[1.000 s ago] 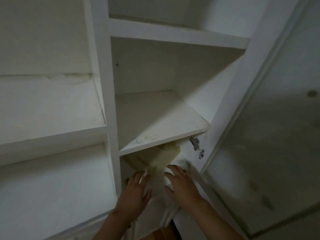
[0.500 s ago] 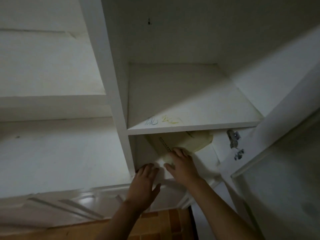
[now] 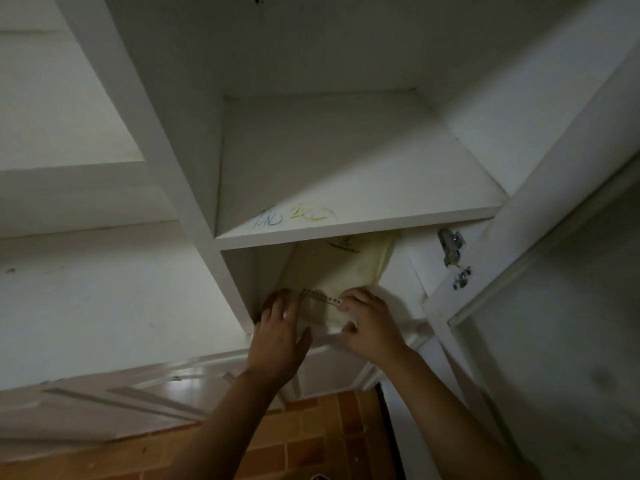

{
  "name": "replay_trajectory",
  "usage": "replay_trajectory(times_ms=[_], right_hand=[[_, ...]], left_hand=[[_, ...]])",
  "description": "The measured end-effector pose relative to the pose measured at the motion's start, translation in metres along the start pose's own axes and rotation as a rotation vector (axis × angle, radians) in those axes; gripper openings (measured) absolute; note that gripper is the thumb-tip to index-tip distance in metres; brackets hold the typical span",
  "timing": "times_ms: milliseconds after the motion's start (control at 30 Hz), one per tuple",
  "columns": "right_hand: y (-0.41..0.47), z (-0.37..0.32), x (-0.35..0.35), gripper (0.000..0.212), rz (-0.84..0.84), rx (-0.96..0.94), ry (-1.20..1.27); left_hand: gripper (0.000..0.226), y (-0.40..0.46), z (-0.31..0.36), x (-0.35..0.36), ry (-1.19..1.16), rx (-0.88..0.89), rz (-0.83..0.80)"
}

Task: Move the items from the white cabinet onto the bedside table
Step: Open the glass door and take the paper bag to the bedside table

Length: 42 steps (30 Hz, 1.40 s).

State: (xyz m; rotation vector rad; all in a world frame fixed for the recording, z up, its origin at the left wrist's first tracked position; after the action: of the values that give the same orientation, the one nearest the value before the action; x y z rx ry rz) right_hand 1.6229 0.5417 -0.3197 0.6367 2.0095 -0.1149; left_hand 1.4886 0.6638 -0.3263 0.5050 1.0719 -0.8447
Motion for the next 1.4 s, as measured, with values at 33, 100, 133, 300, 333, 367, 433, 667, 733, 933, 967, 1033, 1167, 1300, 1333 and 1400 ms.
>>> replay_trajectory(times_ms=[33,100,133,300,333,367,433,667,733,933,967,1033,1167,1300,1333,1400], right_hand=[[-0.004,0.001,-0.002,0.036,0.006,-0.003,-0.004],[-0.012,0.004,-0.005,0.040,0.012,0.013,0.008],[-0.015,0.004,-0.006,0.040,0.013,0.024,0.018],[-0.010,0.011,-0.012,0.039,0.066,0.105,0.078],[-0.008,0.014,-0.013,0.040,0.091,0.117,0.065],[-0.006,0.016,-0.013,0.041,0.102,0.125,0.043],[-0.008,0.020,-0.008,0.040,0.088,0.120,-0.003],[-0.039,0.016,-0.009,0.034,0.124,0.086,0.031],[-0.048,0.016,-0.010,0.033,0.125,0.075,0.049],[-0.064,0.017,-0.025,0.043,0.146,0.109,-0.035],[-0.064,0.018,-0.024,0.049,0.123,0.131,-0.058],[-0.065,0.019,-0.017,0.058,0.047,0.162,-0.083],[-0.066,0.017,-0.010,0.056,0.018,0.143,-0.041],[-0.075,0.016,-0.011,0.053,0.030,0.151,0.037],[-0.078,0.014,-0.011,0.052,0.035,0.147,0.051],[-0.085,0.013,-0.011,0.050,0.054,0.143,0.075]], left_hand=[[0.064,0.002,0.000,0.002,0.013,0.003,-0.013],[0.061,0.003,0.000,0.006,0.039,0.010,-0.034],[0.059,0.003,0.001,0.007,0.044,0.015,-0.038],[0.054,0.005,0.001,0.005,0.020,0.004,-0.033],[0.054,0.004,0.001,0.004,0.025,0.002,-0.025],[0.053,0.002,0.001,0.003,0.024,0.003,-0.012],[0.051,-0.005,0.003,0.002,0.024,0.011,0.017],[0.047,-0.042,0.014,0.002,-0.005,0.015,0.081],[0.044,-0.054,0.016,0.003,-0.018,0.009,0.082],[0.046,-0.057,0.010,0.000,-0.019,-0.036,0.095],[0.048,-0.054,0.011,-0.001,-0.020,-0.037,0.095],[0.048,-0.049,0.013,-0.001,-0.030,-0.045,0.087],[0.050,-0.051,0.015,0.003,-0.054,-0.080,0.081],[0.043,-0.072,0.014,0.008,-0.167,-0.088,0.097],[0.042,-0.078,0.014,0.009,-0.192,-0.092,0.100],[0.042,-0.088,0.013,0.010,-0.226,-0.092,0.107]])
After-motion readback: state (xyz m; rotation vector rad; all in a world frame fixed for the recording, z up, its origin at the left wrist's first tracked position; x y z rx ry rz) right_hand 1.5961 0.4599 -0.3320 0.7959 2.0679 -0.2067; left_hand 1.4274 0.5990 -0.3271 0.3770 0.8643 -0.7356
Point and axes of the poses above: each hand's wrist, its own y-axis towards the middle knuckle, its own x-axis out of the palm, z = x × y, the point moved 10 cm from there along y, towards the middle knuckle, and after that the axes turned 6 degrees about -x, right-handed, at the moved point
